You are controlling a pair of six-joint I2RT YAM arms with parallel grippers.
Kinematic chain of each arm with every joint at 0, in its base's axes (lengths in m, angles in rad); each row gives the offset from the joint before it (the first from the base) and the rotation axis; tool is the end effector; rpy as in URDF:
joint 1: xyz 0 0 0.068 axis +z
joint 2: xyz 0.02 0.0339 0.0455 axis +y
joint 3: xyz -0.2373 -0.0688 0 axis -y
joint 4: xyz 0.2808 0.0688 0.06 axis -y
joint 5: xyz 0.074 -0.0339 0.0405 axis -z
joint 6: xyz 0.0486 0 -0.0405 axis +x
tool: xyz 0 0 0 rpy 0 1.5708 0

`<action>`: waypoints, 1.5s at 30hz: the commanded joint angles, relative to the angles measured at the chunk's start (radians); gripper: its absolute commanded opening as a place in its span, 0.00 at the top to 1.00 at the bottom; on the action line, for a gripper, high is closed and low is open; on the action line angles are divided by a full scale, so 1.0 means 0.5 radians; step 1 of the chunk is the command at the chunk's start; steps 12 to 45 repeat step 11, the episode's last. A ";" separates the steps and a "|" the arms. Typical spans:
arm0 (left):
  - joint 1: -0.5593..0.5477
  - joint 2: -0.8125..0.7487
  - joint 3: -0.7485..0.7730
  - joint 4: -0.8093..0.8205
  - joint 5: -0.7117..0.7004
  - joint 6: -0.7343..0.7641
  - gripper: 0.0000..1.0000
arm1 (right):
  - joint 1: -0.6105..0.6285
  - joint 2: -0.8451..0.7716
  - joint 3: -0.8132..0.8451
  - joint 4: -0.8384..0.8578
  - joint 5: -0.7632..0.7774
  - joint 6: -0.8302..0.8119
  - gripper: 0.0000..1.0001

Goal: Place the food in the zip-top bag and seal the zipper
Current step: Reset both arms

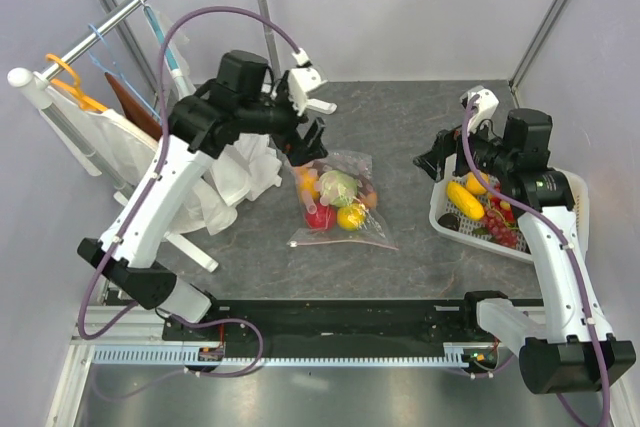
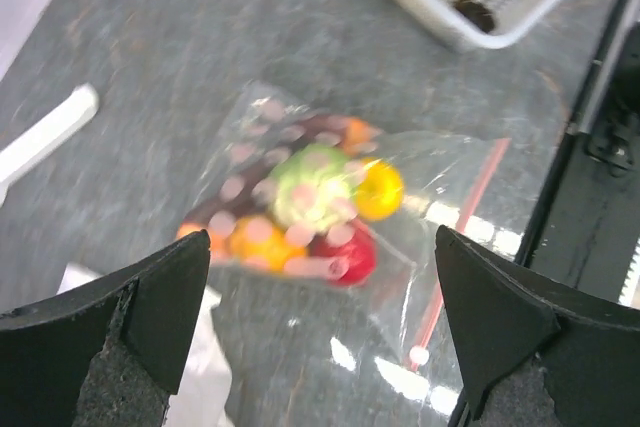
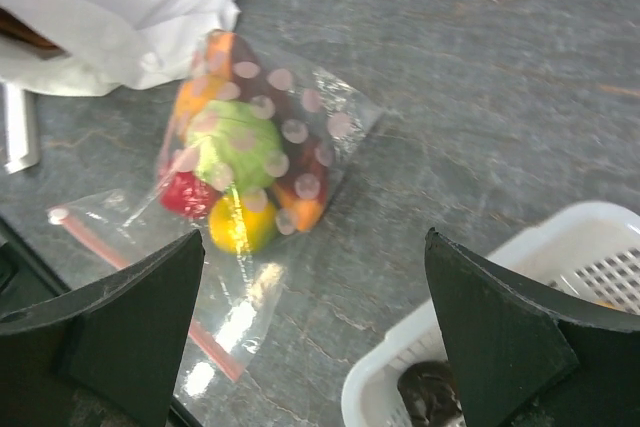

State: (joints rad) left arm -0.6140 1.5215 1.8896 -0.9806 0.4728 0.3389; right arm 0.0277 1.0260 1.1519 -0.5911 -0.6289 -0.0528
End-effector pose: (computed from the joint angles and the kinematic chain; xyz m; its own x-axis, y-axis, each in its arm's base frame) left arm 0.2690 -0.2167 0.4401 -0.1714 0.4829 -0.8587 0.9272 0.3737 0.0251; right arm 0.2684 0.0360 0.3604 -0.4189 -0.0543 -0.9064 -0.5708 0.7920 0.2164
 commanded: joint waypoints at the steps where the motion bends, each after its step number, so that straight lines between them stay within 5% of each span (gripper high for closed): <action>1: 0.142 -0.119 -0.119 -0.024 -0.077 -0.172 0.00 | -0.012 0.001 -0.048 -0.042 0.270 -0.005 0.02; 8: 0.216 -0.389 -0.619 0.087 -0.179 -0.181 0.00 | -0.009 -0.036 -0.113 -0.063 0.245 -0.026 0.02; 45: 0.216 -0.429 -0.622 0.102 -0.249 -0.205 0.00 | -0.006 -0.012 -0.046 -0.128 0.245 -0.097 0.02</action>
